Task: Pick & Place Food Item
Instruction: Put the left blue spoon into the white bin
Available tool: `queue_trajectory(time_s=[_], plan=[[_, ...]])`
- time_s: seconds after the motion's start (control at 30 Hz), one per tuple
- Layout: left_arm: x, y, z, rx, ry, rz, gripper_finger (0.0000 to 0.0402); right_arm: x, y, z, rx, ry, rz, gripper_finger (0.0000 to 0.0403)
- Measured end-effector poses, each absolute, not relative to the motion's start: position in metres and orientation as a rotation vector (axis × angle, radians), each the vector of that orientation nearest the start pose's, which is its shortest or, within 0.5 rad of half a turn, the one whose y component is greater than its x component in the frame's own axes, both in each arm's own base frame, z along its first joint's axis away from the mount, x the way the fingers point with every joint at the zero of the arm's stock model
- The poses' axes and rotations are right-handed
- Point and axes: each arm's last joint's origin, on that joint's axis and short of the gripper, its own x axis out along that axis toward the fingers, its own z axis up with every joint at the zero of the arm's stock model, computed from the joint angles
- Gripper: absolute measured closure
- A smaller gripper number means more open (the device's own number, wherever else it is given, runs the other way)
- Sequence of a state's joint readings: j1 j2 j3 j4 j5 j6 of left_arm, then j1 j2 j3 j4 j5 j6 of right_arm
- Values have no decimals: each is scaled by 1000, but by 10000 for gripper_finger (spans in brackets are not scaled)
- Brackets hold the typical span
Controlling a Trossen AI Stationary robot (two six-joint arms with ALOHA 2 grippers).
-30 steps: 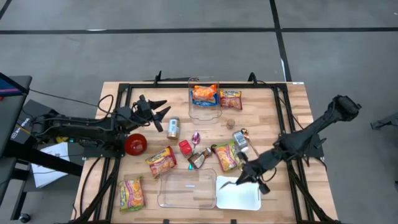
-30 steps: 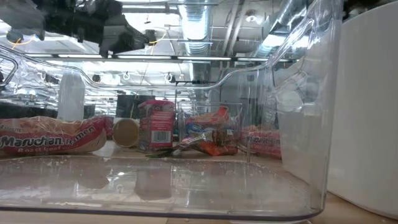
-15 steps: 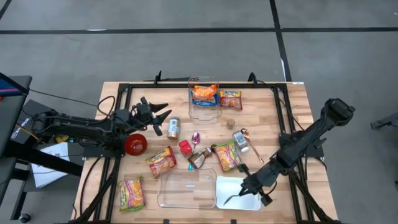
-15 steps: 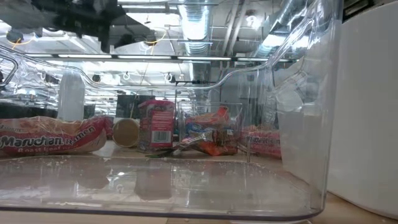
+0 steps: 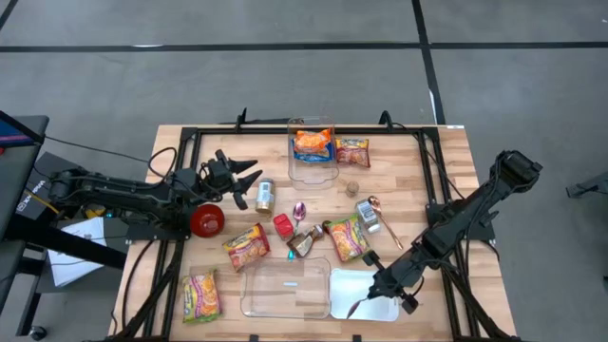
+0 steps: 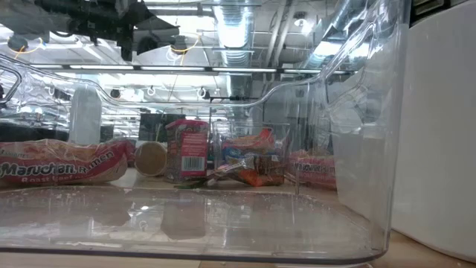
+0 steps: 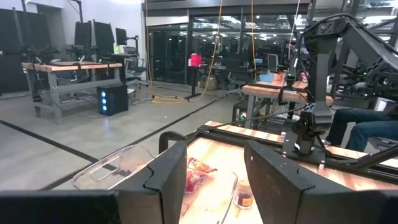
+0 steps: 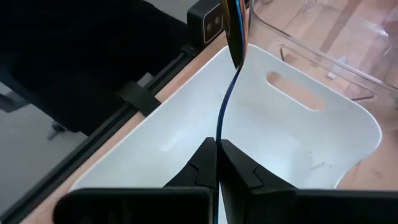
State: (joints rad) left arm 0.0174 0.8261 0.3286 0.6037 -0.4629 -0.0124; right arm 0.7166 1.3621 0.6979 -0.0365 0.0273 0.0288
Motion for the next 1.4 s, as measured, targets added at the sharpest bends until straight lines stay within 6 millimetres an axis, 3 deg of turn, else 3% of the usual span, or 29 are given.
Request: queue_trajectory(time_s=[0.4, 0.7, 1.2, 1.4], plan=[[178, 16, 243, -36, -107, 480, 247, 210, 167, 195, -210, 698, 661, 403], [178, 16, 243, -29, -106, 480, 247, 219, 169, 176, -210, 750, 676, 403], [178, 16, 244, -29, -110, 480, 247, 219, 169, 175, -161, 786, 644, 403], [178, 16, 244, -24, -109, 480, 247, 221, 170, 164, -166, 826, 636, 403]])
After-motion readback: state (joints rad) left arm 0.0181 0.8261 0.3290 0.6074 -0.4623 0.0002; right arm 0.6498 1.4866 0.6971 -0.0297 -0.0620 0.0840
